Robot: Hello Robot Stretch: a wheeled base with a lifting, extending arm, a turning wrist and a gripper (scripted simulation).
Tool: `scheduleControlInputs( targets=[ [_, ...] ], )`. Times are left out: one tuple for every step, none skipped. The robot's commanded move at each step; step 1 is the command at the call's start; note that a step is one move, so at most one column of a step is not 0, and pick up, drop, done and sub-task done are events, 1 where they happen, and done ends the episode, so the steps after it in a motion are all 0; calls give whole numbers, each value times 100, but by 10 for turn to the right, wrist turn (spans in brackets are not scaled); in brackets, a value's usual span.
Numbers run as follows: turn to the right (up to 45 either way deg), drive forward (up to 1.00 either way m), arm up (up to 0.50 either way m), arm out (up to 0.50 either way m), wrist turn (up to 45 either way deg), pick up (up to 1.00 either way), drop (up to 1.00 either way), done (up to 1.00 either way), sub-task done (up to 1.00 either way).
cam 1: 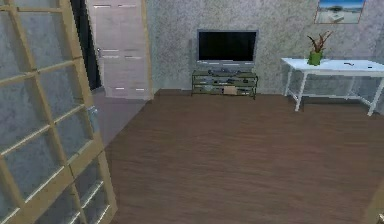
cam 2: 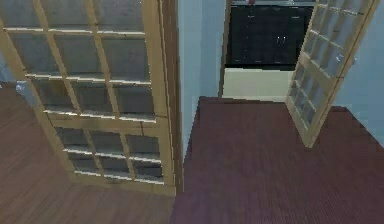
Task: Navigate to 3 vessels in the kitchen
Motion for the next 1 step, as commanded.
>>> scheduleControlInputs(
  targets=[
    [0, 100, 0, 0, 0, 0, 0, 0, 0]
  ],
)
